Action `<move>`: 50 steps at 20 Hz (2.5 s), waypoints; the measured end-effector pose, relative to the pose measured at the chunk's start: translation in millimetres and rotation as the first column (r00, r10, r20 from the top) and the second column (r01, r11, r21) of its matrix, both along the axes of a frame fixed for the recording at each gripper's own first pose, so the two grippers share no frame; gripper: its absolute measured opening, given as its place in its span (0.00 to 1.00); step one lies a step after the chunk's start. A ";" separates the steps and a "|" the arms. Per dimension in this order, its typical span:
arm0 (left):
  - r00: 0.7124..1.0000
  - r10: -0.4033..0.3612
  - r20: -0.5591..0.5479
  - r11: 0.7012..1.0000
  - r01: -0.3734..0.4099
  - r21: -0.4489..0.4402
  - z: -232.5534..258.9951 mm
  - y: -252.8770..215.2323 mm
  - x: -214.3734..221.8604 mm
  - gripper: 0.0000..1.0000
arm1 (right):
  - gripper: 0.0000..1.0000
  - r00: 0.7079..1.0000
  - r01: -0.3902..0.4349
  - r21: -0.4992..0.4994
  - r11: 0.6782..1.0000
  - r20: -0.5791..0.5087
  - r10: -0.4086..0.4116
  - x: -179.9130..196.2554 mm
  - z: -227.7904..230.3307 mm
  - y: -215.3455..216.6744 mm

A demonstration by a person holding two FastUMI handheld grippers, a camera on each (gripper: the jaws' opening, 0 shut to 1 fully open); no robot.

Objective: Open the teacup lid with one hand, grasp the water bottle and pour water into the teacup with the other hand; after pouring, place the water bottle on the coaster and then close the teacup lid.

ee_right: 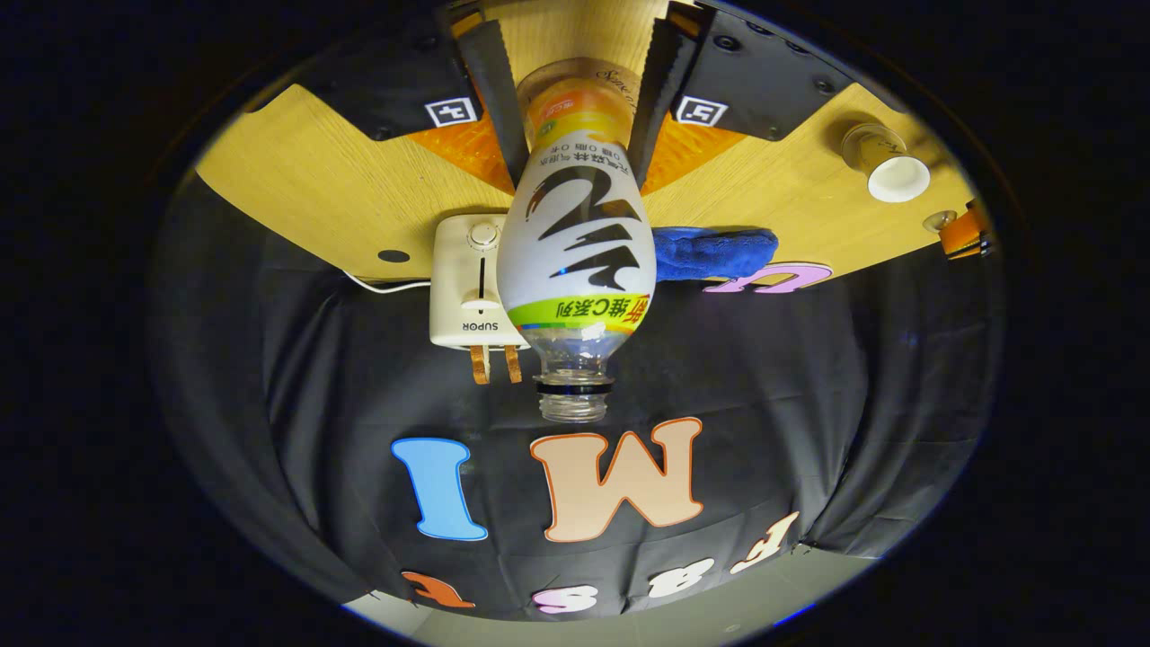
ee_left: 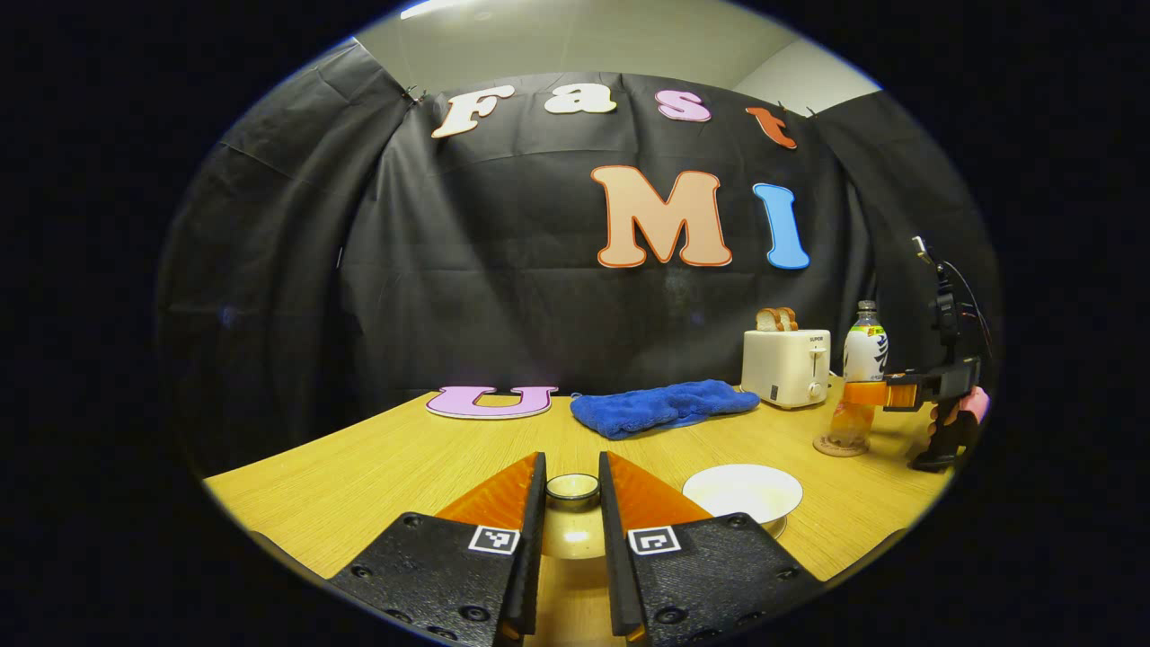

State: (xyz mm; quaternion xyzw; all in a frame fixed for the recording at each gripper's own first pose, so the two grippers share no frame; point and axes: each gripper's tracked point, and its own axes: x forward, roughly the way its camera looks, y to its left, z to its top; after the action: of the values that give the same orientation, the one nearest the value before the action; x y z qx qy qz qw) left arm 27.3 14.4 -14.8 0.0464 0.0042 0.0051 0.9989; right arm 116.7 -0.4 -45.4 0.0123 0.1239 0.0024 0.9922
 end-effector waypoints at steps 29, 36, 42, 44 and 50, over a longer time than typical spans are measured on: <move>0.996 -0.088 -0.007 0.996 0.088 -0.005 -1.9 -25.7 7.8 0.30 | 0.91 0.990 0.007 -0.015 1.000 0.144 -0.005 -71.0 25.4 4.9; 0.972 -0.236 -0.015 0.972 0.235 -0.013 -4.4 -65.2 12.7 0.29 | 0.89 0.985 0.004 -0.010 1.000 0.171 -0.002 -93.1 33.0 5.0; 0.930 -0.366 -0.029 0.931 0.366 -0.016 -8.1 -100.3 15.7 0.29 | 0.90 0.985 0.007 -0.010 1.000 0.170 -0.005 -99.0 33.4 4.4; 0.916 -0.400 -0.034 0.917 0.399 -0.016 -9.0 -108.4 15.5 0.29 | 0.93 0.985 0.007 -0.010 1.000 0.170 -0.005 -98.5 33.2 4.9; 0.892 -0.446 -0.077 0.894 0.448 0.003 -16.0 -119.5 16.5 0.29 | 0.93 0.986 0.004 -0.010 1.000 0.169 -0.002 -98.7 33.3 5.6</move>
State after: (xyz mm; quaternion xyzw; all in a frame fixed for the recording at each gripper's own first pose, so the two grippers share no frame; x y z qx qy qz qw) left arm 43.8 -105.1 -30.9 0.0568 0.0307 -0.2261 0.9720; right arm 18.0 5.2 -12.0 0.0072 0.0392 0.0015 0.9992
